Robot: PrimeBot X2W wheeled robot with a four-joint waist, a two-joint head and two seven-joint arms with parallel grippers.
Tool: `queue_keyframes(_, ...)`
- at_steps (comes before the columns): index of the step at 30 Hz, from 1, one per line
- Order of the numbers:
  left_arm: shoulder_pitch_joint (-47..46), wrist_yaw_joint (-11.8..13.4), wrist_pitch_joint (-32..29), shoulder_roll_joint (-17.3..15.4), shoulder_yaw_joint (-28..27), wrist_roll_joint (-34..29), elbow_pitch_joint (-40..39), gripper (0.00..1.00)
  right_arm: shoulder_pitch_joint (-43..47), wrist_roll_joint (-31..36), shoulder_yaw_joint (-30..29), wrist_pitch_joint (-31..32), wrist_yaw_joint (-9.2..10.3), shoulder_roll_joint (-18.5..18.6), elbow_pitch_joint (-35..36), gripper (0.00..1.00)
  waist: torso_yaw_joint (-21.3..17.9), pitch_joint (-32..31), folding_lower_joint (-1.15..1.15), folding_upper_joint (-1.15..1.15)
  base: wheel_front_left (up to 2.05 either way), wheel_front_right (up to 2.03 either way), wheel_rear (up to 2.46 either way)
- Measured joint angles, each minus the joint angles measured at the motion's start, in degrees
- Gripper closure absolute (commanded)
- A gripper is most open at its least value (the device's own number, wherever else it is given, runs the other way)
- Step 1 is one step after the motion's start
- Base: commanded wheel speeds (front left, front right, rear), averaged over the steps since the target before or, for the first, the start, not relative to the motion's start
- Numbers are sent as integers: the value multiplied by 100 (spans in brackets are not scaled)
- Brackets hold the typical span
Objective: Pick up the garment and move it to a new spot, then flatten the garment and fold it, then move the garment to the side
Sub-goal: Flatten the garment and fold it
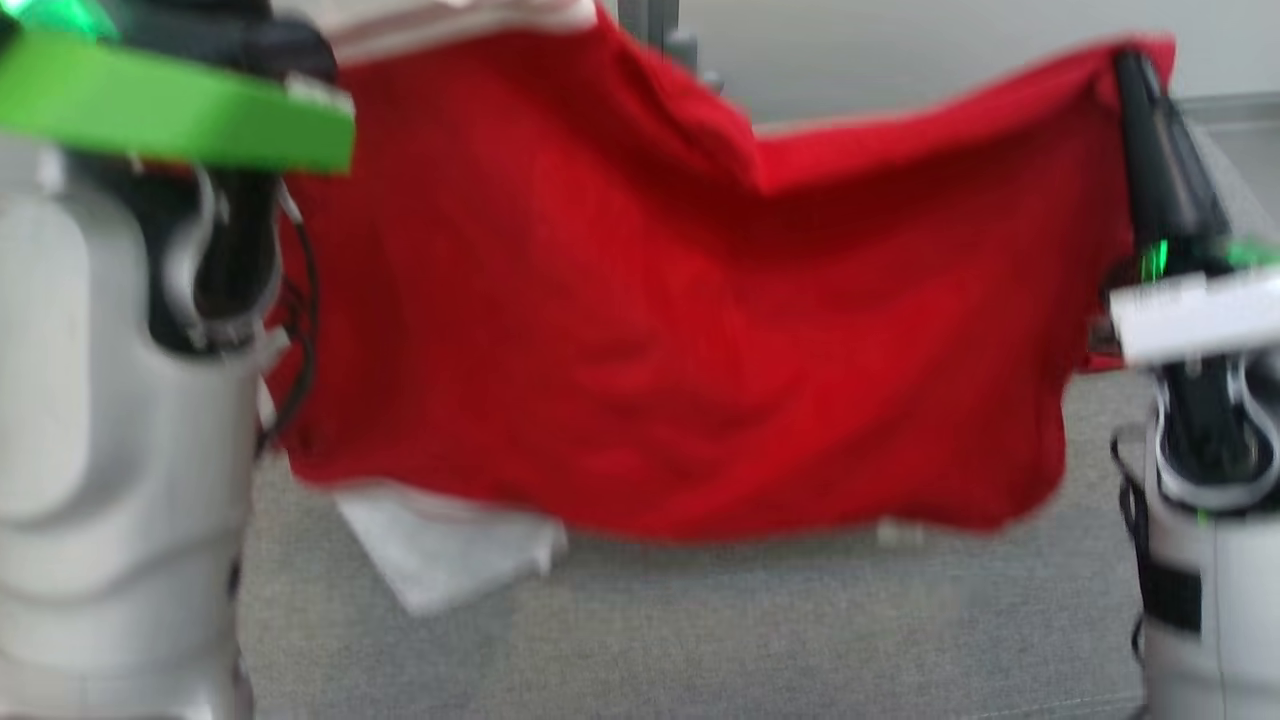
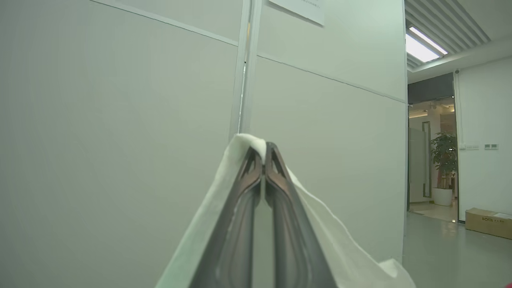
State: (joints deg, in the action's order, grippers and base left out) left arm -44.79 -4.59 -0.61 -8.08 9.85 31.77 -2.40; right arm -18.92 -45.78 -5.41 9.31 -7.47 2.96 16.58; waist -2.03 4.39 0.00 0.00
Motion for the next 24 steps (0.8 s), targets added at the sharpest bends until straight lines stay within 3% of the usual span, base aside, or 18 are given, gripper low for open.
queue_keyframes(6, -2121, 114, 210, -220, -138, -495, 1607, 100, -2708, 642, 26, -199, 0, 23, -1880, 100, -2, 703, 0, 0, 0, 0, 0)
queue_keyframes(11, -3761, 266, 813, -337, -158, -947, 2771, 100, -4710, 1136, 191, -888, -1, 11, -3562, 100, -21, 1307, 0, 0, 0, 0, 0)
queue_keyframes(15, -4678, 324, 1207, -312, 1, -1279, 3433, 100, -5770, 1446, 179, -1485, -1, 18, -4585, 100, -9, 1743, 0, 0, 0, 0, 0)
queue_keyframes(20, -4838, 304, 1489, -63, -92, -1162, 3999, 100, -6308, 1516, 188, -1989, -1, 27, -5634, 100, 82, 2304, 1, 0, 0, 0, 0)
queue_keyframes(24, -4062, 136, 1539, 73, -437, -940, 4084, 100, -6108, 1247, 613, -2224, -1, -2, -6275, 100, 208, 2855, 2, 0, 0, 0, 0)
